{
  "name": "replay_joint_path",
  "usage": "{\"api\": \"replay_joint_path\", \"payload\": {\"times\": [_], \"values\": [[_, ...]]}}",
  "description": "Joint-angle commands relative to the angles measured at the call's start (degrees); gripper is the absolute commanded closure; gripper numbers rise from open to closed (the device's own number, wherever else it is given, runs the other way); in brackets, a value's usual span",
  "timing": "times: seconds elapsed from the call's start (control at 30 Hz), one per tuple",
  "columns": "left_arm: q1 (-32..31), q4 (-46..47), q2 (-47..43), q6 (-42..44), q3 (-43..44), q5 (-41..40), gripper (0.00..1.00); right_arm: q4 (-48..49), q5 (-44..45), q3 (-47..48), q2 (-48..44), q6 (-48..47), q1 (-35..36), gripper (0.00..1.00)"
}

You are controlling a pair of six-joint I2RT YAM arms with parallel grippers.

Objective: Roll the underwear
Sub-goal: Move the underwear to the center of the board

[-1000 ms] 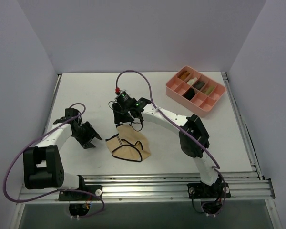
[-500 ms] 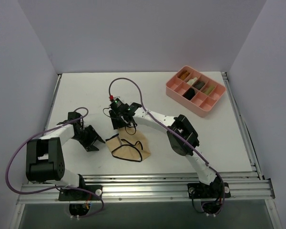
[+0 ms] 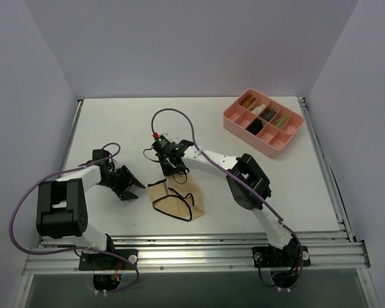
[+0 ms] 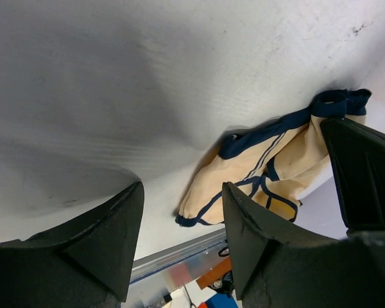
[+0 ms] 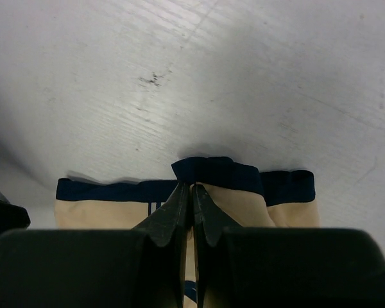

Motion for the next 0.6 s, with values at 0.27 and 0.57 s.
{"api": "replay_joint_path", "payload": {"times": [0.27, 0.57], "values": [[-2.56, 14.13, 8.04, -1.40, -1.74, 0.16, 0.40, -0.50, 0.00, -4.73, -8.66, -0.81, -2.46, 1.00], [-6.69, 16.77, 13.49, -2.27, -0.51, -1.34, 0.48, 0.46, -0.97, -6.93, -10.59, -0.55, -2.99, 1.00]]}}
